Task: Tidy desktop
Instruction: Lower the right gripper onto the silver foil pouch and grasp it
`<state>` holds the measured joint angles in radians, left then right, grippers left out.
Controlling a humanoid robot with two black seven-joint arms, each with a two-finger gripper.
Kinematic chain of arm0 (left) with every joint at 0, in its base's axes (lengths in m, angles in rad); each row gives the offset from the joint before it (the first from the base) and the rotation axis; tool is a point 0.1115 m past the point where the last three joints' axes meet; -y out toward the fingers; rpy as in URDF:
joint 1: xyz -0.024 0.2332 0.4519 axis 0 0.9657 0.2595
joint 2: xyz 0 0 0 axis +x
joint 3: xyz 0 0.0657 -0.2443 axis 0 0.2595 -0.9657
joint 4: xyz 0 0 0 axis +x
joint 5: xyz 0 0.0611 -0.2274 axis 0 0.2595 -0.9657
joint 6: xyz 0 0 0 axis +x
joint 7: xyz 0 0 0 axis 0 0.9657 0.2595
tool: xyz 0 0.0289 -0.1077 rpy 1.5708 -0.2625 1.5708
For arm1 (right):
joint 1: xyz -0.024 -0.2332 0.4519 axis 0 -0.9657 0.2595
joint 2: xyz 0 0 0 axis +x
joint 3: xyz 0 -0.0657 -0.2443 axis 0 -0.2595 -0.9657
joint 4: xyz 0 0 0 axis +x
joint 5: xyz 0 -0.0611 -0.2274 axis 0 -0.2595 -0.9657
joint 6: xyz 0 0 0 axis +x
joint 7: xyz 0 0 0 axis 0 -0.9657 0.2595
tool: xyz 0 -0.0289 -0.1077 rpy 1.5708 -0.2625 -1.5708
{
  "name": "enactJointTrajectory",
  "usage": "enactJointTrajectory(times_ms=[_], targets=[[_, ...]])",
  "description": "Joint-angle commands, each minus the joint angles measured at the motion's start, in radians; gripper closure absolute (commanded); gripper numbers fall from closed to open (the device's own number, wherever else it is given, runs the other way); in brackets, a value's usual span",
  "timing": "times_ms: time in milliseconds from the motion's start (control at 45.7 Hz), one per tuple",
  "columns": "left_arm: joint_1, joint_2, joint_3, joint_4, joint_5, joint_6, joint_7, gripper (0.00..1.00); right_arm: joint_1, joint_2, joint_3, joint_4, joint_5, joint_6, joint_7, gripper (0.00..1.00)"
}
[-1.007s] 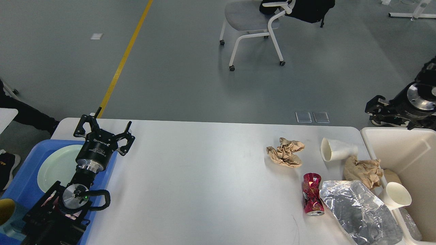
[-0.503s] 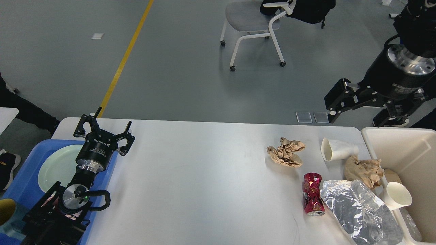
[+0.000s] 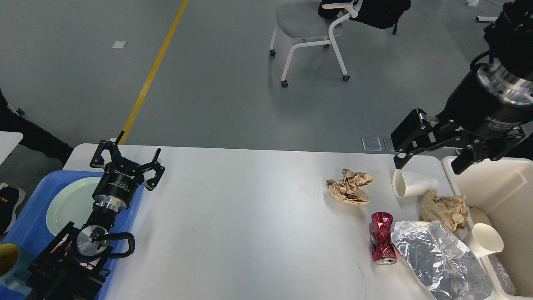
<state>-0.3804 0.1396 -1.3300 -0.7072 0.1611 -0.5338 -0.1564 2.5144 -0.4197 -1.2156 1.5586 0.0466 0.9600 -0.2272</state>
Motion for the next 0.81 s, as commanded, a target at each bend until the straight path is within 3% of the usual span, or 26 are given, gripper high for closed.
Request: enactJointTrajectory(times_ms=[0,482,569,788], targets=[[0.000,0.000,0.000,0.000,0.000,0.000,0.000,0.04,-0.006,0.001,-0.001,-0.002,-0.001,0.000,0.000,0.00],[0.000,0.000,0.000,0.000,0.000,0.000,0.000,0.04,-0.095,0.012,0.002,0.005,-0.004,0.000,0.002,0.00],[0.000,0.000,0.000,0.000,0.000,0.000,0.000,0.04,-0.156,0.012,0.010,0.008,-0.008,-0.001,0.002,0.04],[0.000,0.000,0.000,0.000,0.000,0.000,0.000,0.04,-0.350,-0.007,0.011,0.008,-0.017,-0.158,0.002,0.07]])
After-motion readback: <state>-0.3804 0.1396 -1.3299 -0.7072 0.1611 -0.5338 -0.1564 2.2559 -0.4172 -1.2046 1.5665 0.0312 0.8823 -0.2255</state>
